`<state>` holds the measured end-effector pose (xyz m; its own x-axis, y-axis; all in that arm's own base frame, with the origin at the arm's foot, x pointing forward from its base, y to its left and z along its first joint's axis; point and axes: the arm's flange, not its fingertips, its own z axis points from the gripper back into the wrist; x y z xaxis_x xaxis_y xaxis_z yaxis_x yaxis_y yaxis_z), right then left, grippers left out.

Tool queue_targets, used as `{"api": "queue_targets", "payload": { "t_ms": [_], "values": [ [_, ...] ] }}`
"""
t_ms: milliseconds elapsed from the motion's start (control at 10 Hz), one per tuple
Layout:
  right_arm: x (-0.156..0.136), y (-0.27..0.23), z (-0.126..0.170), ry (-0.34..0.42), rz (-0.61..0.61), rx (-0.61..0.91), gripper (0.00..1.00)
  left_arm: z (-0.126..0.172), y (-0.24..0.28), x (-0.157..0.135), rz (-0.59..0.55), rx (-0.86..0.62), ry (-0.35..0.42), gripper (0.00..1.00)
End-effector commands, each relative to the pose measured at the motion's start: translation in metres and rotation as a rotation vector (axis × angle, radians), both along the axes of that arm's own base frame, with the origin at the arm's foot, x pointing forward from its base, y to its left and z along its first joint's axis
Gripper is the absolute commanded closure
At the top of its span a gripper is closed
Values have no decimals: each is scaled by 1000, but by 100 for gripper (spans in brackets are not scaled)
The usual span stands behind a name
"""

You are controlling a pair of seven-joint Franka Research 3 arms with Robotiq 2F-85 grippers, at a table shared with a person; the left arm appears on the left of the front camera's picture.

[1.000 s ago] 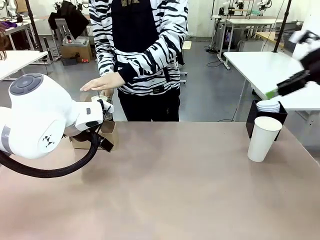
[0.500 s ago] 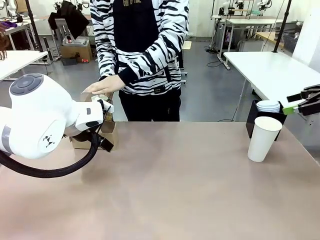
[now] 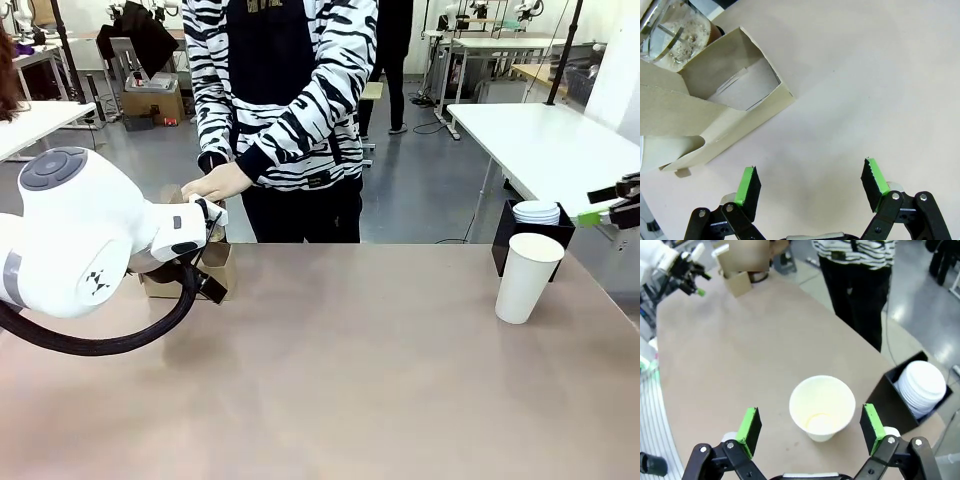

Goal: Pour a drink into a cup and package it in a carrier.
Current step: Pick up the 600 ml Paper Cup and place it in the middle top area of the table.

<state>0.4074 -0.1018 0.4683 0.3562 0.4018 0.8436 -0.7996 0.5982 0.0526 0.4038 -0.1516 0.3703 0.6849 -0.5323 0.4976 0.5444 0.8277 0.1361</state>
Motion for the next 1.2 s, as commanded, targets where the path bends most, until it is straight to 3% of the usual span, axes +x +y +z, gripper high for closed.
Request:
{"api": "queue_targets", "payload": {
  "t_ms": [0,200,400,700,1100],
  "values": [
    [11,-40,-43,-104,27,140,0,0,0,0,-1,-1,0,0],
    [7,-72,-81,-231,31,292,0,0,0,0,-1,-1,0,0],
    [9,-88,-126,-296,39,364,0,0,0,0,-1,-1,0,0],
    [8,-78,-175,-276,100,433,0,0,0,0,-1,-1,0,0],
    [6,-64,-194,-223,104,455,0,0,0,0,-1,-1,0,0]
  ]
}}
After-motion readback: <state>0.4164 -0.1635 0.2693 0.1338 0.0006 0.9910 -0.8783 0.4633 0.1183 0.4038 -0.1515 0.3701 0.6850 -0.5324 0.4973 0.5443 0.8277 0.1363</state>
